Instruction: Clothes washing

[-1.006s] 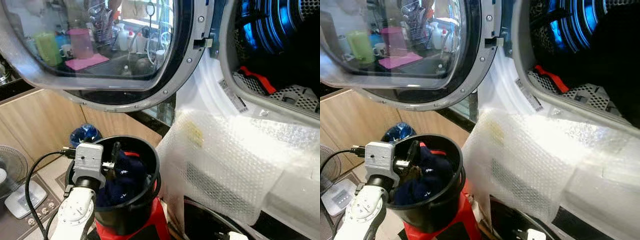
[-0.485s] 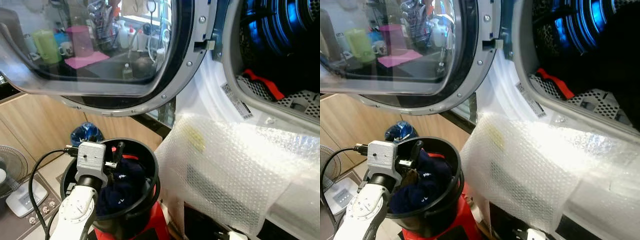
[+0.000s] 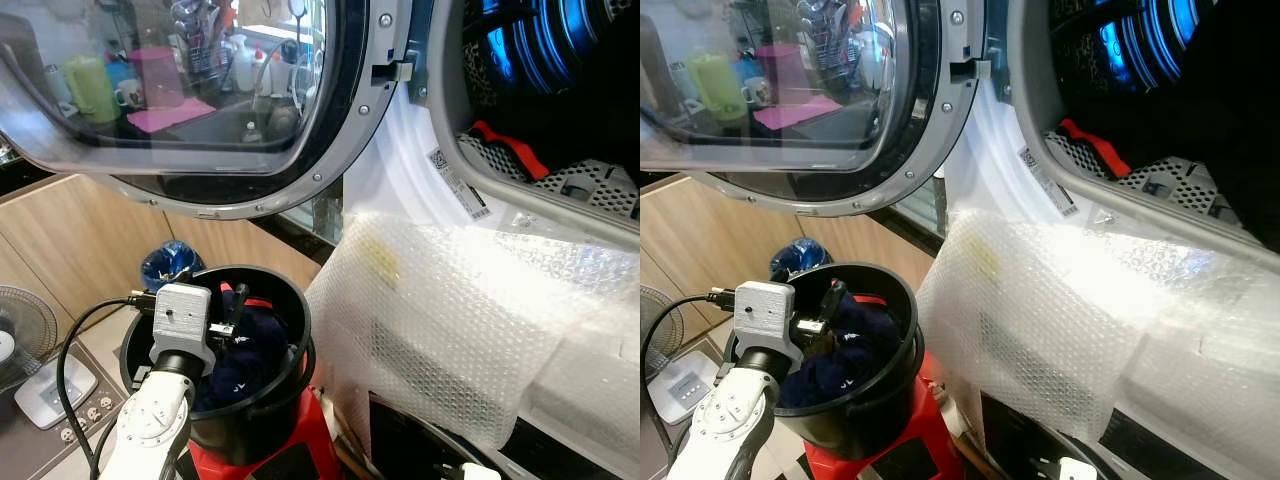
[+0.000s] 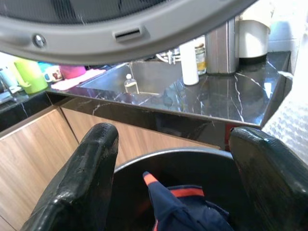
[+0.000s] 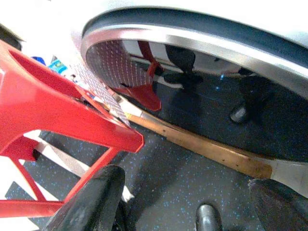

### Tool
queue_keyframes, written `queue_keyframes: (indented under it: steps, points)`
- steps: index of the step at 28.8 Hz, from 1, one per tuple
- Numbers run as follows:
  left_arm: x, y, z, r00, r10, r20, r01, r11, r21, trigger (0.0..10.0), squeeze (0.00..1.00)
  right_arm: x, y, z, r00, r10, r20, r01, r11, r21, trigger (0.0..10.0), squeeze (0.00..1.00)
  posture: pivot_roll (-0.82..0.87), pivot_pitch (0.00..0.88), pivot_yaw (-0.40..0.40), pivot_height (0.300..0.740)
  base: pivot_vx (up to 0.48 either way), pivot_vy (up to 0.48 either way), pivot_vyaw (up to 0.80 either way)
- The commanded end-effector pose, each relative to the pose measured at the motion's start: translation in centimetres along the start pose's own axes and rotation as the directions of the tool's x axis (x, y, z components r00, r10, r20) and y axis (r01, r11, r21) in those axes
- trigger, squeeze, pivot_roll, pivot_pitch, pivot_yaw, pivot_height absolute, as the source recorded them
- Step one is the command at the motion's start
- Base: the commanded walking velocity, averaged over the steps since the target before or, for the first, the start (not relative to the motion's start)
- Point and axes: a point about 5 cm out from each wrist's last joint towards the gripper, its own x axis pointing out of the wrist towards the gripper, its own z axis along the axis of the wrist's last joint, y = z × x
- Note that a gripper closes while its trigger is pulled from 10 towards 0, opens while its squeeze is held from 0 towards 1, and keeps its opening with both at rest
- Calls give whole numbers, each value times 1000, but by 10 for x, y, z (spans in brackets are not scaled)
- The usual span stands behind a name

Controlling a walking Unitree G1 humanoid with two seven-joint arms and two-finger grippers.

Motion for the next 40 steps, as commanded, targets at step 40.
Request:
queue_keyframes:
  steps: [40]
  points:
    - [-48,23,-68,848,16,-531,-73,994,-86,10000,90,-2,-8,-6,999,7,-45,-11,997,-71,10000,0,124,99,23,740,144,0,0]
